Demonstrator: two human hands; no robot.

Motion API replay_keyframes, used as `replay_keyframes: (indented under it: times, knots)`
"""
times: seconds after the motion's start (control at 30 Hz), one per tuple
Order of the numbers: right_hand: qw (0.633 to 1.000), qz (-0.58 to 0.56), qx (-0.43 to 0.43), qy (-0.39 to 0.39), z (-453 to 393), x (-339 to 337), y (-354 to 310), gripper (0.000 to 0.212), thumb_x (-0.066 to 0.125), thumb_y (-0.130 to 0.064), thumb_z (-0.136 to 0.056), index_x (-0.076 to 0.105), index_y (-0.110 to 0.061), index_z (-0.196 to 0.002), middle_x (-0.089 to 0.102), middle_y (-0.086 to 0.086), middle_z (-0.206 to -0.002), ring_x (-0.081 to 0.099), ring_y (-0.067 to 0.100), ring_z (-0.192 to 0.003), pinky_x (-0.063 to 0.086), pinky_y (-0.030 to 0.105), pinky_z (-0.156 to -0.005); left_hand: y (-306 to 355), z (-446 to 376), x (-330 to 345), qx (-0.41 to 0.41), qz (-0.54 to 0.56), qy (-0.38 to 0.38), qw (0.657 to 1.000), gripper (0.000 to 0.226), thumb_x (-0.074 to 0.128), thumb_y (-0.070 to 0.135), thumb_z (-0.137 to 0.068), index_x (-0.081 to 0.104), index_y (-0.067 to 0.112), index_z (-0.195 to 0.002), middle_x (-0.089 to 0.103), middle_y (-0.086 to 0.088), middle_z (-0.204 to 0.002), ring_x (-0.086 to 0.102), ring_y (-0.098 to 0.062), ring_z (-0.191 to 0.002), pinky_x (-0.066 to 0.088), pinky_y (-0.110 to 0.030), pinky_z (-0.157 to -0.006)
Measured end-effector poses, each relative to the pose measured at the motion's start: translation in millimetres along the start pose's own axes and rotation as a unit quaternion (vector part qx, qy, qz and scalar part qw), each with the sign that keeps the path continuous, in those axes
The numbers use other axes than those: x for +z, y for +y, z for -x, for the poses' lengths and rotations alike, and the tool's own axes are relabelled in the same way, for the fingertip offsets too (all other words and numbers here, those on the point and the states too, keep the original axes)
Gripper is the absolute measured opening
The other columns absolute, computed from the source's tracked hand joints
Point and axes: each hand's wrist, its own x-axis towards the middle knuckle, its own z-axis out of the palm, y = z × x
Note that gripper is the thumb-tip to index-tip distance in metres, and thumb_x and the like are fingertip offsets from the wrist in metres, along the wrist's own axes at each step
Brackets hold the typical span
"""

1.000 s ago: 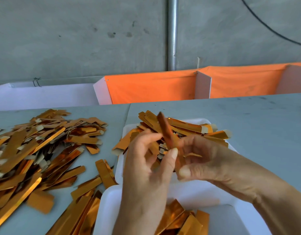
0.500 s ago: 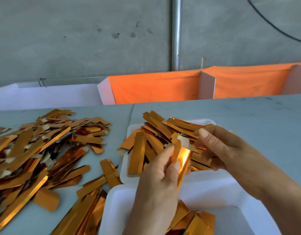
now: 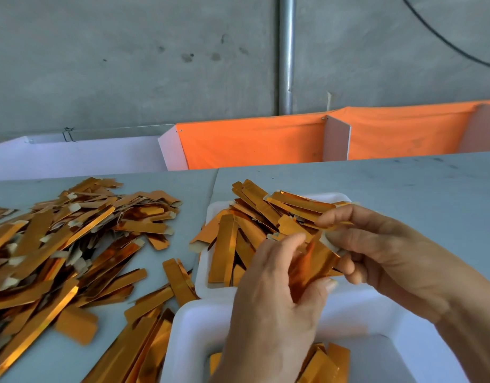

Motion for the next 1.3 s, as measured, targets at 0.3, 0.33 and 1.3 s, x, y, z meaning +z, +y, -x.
replay_keyframes:
  times: [0.3,0.33,1.3]
  knots:
    - [0.997,0.014,0.024,-0.074,3.7,-10.6,-7.4,0.028,0.081,-0.017,-0.068,0.072,-0.01,-0.093,0.058,0.014,-0.06,0.055,0.016,-0.048,0.049,0.021,-0.046,5.9,-2.3,-5.2,0.031,0.022,-0.014,0.999,0.024,0.062,0.026,-0.088,0.061,0.033,-0.11,0.057,0.02,-0.095,0.053,0.005,-0.093,0.04,-0.004,-0.072]
    - [0.997,0.02,0.021,-0.076,4.0,-12.2,-7.3,0.032,0.08,-0.022,-0.064,0.072,-0.01,-0.093,0.059,0.014,-0.062,0.057,0.017,-0.05,0.049,0.021,-0.047,5.7,-2.4,-5.9,0.024,0.041,-0.018,0.999,0.024,0.062,0.025,-0.087,0.062,0.033,-0.11,0.057,0.019,-0.095,0.054,0.005,-0.093,0.04,-0.004,-0.071]
    - [0.976,0.182,-0.1,-0.061,10.0,0.0,-10.7,0.007,0.069,-0.018,-0.071,0.063,-0.015,-0.07,0.055,0.004,-0.06,0.051,0.014,-0.051,0.044,0.019,-0.053,-1.7,-2.6,-15.3,0.048,0.067,-0.041,0.996,0.04,0.062,0.035,-0.081,0.06,0.039,-0.121,0.055,0.032,-0.11,0.05,0.014,-0.107,0.039,0.0,-0.08]
